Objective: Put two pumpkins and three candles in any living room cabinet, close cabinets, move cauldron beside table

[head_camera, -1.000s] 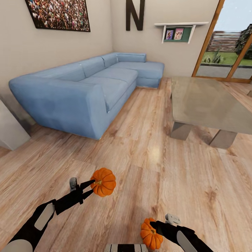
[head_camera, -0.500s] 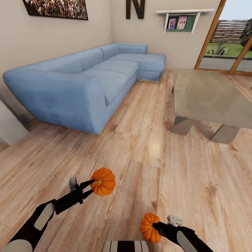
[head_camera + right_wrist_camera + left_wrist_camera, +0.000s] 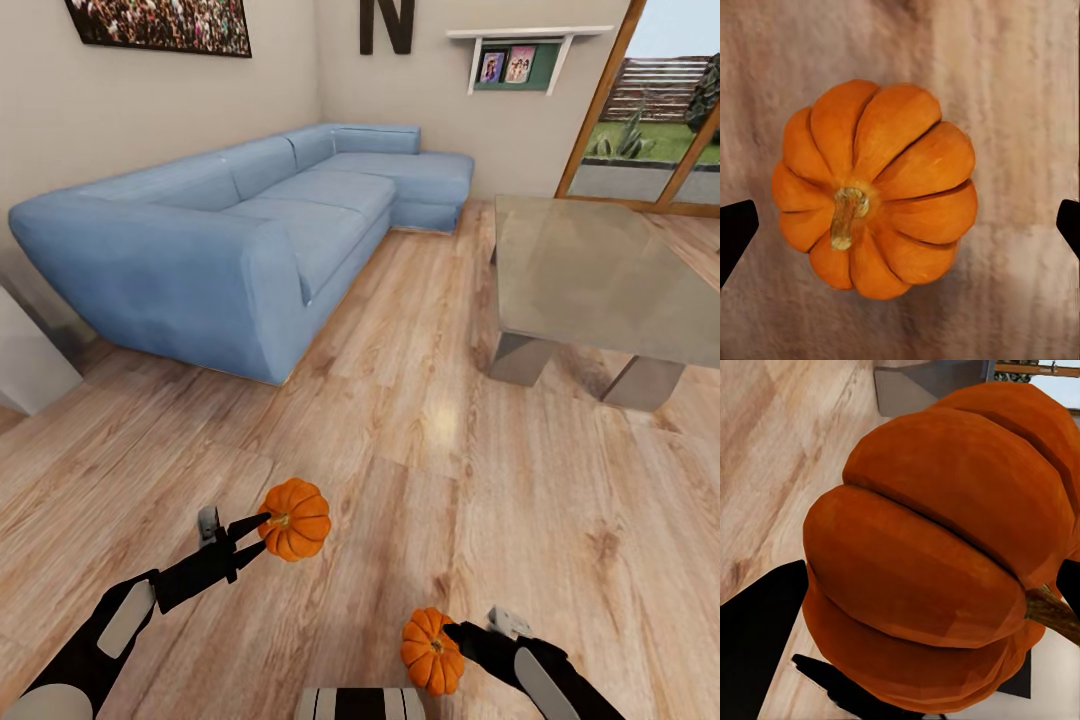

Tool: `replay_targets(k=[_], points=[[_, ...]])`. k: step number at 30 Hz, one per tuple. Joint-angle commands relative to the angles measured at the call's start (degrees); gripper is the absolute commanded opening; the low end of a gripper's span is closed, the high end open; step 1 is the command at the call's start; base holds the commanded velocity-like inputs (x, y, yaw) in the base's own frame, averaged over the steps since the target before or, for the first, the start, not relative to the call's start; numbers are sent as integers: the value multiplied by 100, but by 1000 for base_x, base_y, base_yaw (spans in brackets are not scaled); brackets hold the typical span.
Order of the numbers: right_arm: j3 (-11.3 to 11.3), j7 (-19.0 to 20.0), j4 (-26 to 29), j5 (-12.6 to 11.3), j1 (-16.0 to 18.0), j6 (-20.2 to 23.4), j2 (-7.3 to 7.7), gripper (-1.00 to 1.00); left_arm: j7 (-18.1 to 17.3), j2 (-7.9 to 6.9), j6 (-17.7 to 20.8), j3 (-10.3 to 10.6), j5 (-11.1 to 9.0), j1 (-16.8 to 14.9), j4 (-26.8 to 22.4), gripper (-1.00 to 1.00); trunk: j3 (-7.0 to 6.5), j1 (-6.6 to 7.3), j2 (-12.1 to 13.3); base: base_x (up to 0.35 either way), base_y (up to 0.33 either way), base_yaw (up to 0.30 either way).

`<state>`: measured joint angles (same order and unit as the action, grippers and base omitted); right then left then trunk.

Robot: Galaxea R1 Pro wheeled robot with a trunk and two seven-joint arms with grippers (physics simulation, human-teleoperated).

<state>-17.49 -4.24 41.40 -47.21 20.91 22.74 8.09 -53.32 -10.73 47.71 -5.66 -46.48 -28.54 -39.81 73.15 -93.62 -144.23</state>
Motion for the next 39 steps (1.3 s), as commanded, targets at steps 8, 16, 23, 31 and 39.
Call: replay_targets(k=[8,16,23,31,39], points=[[349,-17,10,-27,32,15,22,100,-3,-1,27,-5,-10,-2,-7,-100,26,-1,-3,0,0,0],[360,-17,9,9,45,-10,1,100,-3,0,27,-5,-11,-2,-9,-100,115,-12,-8,0,0,0],[355,-12,9,20,65,-15,-1,100,-3,0,27,-5,-11,-2,-26,-100,248,-27,-16,0,0,0],[356,-5,16,-49,99,7,4,100,-3,1,27,-5,-11,-2,-30,-100,425,-48,-27,0,0,0],[360,37,16,-83,115,-6,0,100,-16,-8,32,-13,-17,6,-42,-100,536,-61,-34,0,0,0]])
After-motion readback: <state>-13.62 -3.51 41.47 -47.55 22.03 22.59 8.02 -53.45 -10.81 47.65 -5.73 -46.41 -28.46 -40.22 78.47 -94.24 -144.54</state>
